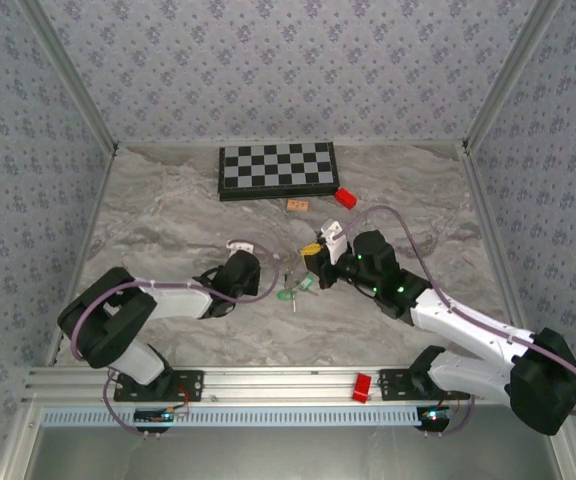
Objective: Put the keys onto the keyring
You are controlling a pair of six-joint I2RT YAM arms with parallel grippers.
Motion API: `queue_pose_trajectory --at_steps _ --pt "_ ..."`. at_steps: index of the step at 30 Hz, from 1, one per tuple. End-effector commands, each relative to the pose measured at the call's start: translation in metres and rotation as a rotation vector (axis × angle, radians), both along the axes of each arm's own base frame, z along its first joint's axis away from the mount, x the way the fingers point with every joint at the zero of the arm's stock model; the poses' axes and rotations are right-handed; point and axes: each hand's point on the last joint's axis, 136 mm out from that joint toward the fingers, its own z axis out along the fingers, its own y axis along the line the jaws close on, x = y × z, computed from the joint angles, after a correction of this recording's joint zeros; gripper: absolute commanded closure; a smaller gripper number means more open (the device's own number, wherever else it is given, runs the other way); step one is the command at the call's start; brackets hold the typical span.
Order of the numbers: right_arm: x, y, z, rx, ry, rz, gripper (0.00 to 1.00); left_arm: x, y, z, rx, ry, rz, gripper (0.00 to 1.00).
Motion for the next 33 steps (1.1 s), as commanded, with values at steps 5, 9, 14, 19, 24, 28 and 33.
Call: queue_pose_trajectory --at_steps 5,9,14,19,24,28,33 --pt "-0.001 0.006 0.009 0.039 -0.019 0.015 1.00 0.010 -0.010 0.012 -0.073 -0.161 0.060 1.00" --pt "0.000 0.007 0.006 0.034 -0.014 0.016 1.00 0.005 -0.013 0.002 -0.086 -0.151 0.056 1.00" --pt "0.000 0.007 0.007 0.033 -0.015 0.016 1.00 0.000 -0.018 0.012 -0.103 -0.125 0.021 0.81" --pt "-0.001 0.005 0.007 0.030 -0.019 0.014 1.00 -0.004 -0.022 0.041 -0.101 -0.084 -0.010 0.50" --pt "-0.002 0.004 0.009 0.029 -0.026 0.010 1.00 -0.005 -0.015 0.063 -0.128 -0.001 -0.011 0.49" --pt "-0.002 0.002 0.010 0.028 -0.030 0.007 1.00 -0.006 -0.009 0.065 -0.170 0.153 -0.012 0.50" --pt "-0.002 0.002 0.011 0.027 -0.032 0.006 1.00 -0.013 -0.007 0.055 -0.217 0.363 -0.009 0.59"
